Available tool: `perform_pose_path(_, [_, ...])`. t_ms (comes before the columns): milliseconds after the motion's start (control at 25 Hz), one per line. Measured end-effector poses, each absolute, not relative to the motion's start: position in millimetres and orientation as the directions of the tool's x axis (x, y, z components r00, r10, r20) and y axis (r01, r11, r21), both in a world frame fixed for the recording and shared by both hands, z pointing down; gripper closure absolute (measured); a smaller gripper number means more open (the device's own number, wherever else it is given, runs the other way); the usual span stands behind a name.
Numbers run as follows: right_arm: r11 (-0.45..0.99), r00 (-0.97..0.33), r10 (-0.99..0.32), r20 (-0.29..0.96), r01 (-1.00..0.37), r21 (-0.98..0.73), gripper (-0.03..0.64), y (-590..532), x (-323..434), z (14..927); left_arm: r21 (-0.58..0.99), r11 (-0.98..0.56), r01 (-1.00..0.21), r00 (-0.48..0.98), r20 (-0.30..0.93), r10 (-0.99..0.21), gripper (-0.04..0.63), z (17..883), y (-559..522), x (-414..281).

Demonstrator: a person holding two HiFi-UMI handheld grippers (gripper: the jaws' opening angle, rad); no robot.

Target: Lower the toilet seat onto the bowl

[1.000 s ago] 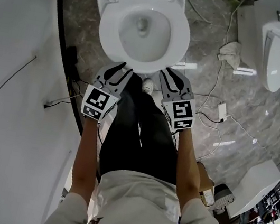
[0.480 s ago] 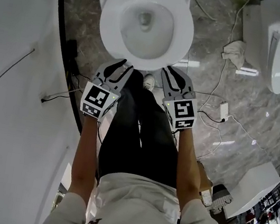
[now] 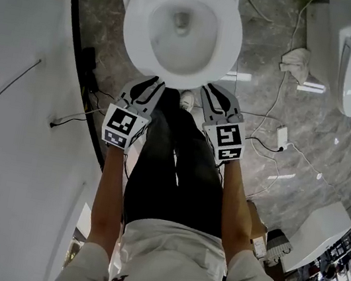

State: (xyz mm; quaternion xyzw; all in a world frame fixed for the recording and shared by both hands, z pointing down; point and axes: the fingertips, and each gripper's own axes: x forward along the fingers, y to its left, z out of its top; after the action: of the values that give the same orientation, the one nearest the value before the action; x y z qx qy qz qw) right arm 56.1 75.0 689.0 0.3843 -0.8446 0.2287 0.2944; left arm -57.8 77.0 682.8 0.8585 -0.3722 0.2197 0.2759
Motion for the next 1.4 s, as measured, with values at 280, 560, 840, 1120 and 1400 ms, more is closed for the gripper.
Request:
perform_pose_path(280, [0.603, -0.517, -0.495, 0.699, -0.783, -0.152, 0.555, 83, 59, 705, 0.322, -0.552, -0.769, 0.618, 0.593, -0.516, 0.532, 697, 83, -55])
perform_pose_path(560, [0.585, -0.495, -0.493, 0.716, -0.797, -0.149, 0.569, 88, 61, 719, 0.326, -0.548, -0.771, 0.617, 0.597, -0.513, 0.545, 714, 87, -56])
perform_pose_path(840, [0.592, -0.506, -0.478, 0.718, -0.790, -0.162, 0.571, 88, 56, 728, 0.332, -0.525, -0.784, 0.599, 0.625, -0.500, 0.561, 729, 93, -57])
perform_pose_path(1120, [0.596, -0.506, -0.446, 0.738, -0.783, -0.177, 0.572, 94, 57, 746, 0.345, -0.496, -0.797, 0.581, 0.662, -0.473, 0.569, 746, 99, -58])
perform_pose_path(1400, [0.599, -0.505, -0.413, 0.758, -0.778, -0.192, 0.574, 98, 58, 762, 0.361, -0.475, -0.803, 0.580, 0.659, -0.479, 0.571, 765, 102, -56])
